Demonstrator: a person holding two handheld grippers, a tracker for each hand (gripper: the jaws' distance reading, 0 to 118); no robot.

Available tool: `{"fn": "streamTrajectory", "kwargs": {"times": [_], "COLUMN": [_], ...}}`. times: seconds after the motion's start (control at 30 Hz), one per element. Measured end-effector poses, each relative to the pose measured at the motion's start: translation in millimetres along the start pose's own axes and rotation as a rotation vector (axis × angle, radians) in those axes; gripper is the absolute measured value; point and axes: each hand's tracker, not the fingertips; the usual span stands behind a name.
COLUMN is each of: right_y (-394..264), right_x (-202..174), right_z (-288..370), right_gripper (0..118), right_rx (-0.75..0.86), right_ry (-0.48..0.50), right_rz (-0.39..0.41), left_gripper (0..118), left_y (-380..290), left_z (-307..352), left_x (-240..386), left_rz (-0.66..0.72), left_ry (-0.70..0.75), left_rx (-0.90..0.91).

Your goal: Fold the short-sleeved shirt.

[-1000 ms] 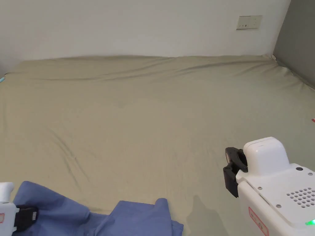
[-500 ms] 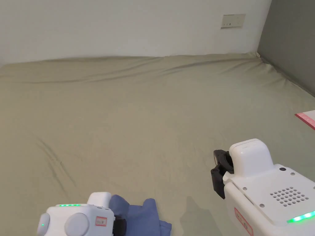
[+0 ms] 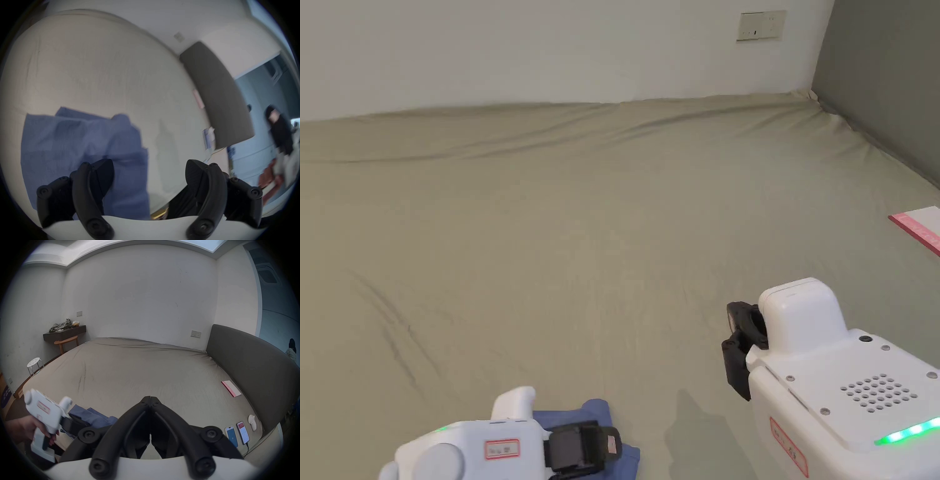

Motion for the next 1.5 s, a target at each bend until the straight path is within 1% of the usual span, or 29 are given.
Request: {"fn": "streamTrajectory", "kwargs": {"times": [0.07, 0.13, 0.17, 0.2, 0.23, 0.27, 0.3, 0.33, 0.37, 0.47, 0.53, 0.63, 0.7, 0.73, 0.77, 0.83, 0.9, 1.03, 1.07, 1.1, 1.13, 1.23, 1.33, 1.4, 1.5], "right_y": [2, 5, 6, 6, 7, 7, 7, 6, 6, 3, 2, -1, -2, -3, -4, -6, -7, -8, -7, -6, -5, -2, -1, -4, -18], "right_x": [-2, -4, -5, -6, -7, -9, -10, -11, -13, -14, -14, -10, -6, -3, -2, 0, -1, -7, -9, -10, -12, -18, -29, -40, -71], "right_z": [0, 3, 4, 5, 5, 7, 7, 8, 9, 11, 14, 18, 20, 21, 20, 17, 13, 6, 4, 3, 1, -9, -23, -35, -56], "right_gripper": [0, 0, 0, 0, 0, 0, 0, 0, 0, 0, 0, 0, 0, 0, 0, 0, 0, 0, 0, 0, 0, 0, 0, 0, 0], "right_rx": [0.004, 0.011, 0.015, 0.019, 0.021, 0.023, 0.023, 0.022, 0.021, 0.016, 0.013, 0.009, 0.006, 0.005, 0.002, -0.004, -0.013, -0.015, -0.015, -0.013, -0.010, -0.007, -0.013, -0.033, -0.092], "right_ry": [0.002, 0.005, 0.006, 0.007, 0.008, 0.008, 0.010, 0.011, 0.012, 0.014, 0.012, 0.002, -0.008, -0.015, -0.020, -0.025, -0.020, -0.006, -0.002, 0.002, 0.006, 0.021, 0.052, 0.106, 0.199], "right_rz": [0.008, 0.009, 0.010, 0.010, 0.011, 0.012, 0.014, 0.016, 0.019, 0.021, 0.022, 0.024, 0.024, 0.022, 0.018, 0.008, 0.001, 0.001, 0.001, 0.002, 0.005, 0.010, 0.004, 0.001, 0.051], "left_gripper": [93, 91, 79, 55, 17, 0, 0, 0, 0, 0, 0, 0, 0, 0, 0, 0, 0, 0, 0, 0, 0, 0, 0, 0, 0], "left_y": [4, 6, 5, 3, 1, -2, -6, -13, -18, -36, -48, -69, -80, -85, -89, -96, -102, -113, -117, -119, -121, -113, -92, -80, -64], "left_z": [23, 39, 45, 49, 49, 46, 42, 37, 28, -4, -33, -69, -84, -90, -94, -101, -101, -96, -92, -87, -80, -49, -3, 31, 75], "left_x": [-3, -4, -4, -5, -4, -3, -3, -2, -3, 0, -1, 5, 15, 24, 30, 43, 49, 61, 63, 63, 65, 62, 44, 26, -8], "left_rz": [0.012, -0.029, -0.072, -0.119, -0.167, -0.214, -0.253, -0.296, -0.342, -0.404, -0.438, -0.491, -0.556, -0.602, -0.638, -0.703, -0.727, -0.669, -0.664, -0.649, -0.630, -0.527, -0.442, -0.410, -0.374], "left_ry": [-0.037, 0.027, 0.083, 0.152, 0.226, 0.295, 0.354, 0.392, 0.411, 0.459, 0.490, 0.542, 0.598, 0.654, 0.674, 0.662, 0.617, 0.385, 0.284, 0.212, 0.183, 0.158, 0.172, 0.230, 0.357], "left_rx": [0.090, 0.165, 0.206, 0.232, 0.249, 0.255, 0.261, 0.281, 0.263, 0.233, 0.173, 0.130, 0.162, 0.184, 0.169, 0.158, 0.166, 0.091, 0.046, 0.007, 0.009, 0.089, 0.243, 0.341, 0.442]}}
